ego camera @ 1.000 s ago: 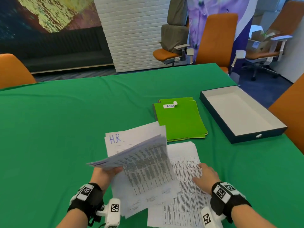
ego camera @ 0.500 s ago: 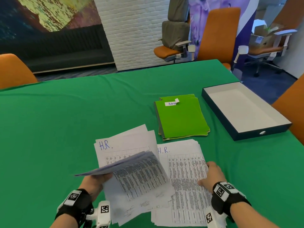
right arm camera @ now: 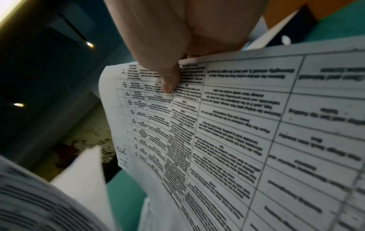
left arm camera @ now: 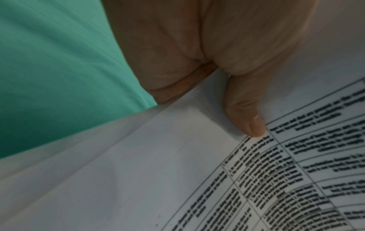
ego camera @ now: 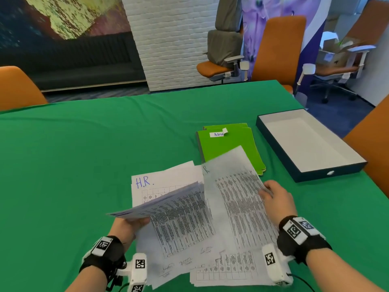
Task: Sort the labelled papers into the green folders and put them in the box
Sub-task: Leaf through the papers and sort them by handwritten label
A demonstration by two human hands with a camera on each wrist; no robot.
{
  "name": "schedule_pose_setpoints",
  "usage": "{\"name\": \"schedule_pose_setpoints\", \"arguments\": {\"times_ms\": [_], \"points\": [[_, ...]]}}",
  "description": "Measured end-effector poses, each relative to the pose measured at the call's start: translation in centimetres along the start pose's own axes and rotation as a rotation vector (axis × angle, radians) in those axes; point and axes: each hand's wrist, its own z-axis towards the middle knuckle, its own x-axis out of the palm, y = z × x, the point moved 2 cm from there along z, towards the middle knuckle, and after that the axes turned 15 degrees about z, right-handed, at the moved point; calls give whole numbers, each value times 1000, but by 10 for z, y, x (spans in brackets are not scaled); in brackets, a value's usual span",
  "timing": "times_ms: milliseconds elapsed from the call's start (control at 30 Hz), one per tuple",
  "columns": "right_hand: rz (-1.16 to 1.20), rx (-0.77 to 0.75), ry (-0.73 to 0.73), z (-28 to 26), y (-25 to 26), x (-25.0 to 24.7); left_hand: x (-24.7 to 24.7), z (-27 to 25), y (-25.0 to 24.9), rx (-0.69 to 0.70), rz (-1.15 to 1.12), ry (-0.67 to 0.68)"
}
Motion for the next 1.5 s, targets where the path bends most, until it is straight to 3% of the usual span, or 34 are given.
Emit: {"name": "schedule_pose_setpoints", "arguments": {"times_ms": [200, 333, 700, 967, 1100, 1333, 1500], "points": [[136, -273, 2, 5, 73, -14, 7, 0, -1, -5, 15, -28], [225, -407, -56, 6, 93, -25, 3, 0, -3, 7, -24, -29], [241, -320, 14, 16, 89, -21, 1, -4, -8, 67, -24, 14], [261, -141, 208, 17, 75, -1, 12, -13, -24, 80, -33, 89], [370, -151, 141, 18, 83, -7, 11, -13, -28, 110, 23, 103], [361, -237, 229, 32, 93, -10, 17, -7, -27, 95, 51, 111], [282, -157, 243, 28, 88, -2, 22, -9, -31, 84, 52, 143]]}}
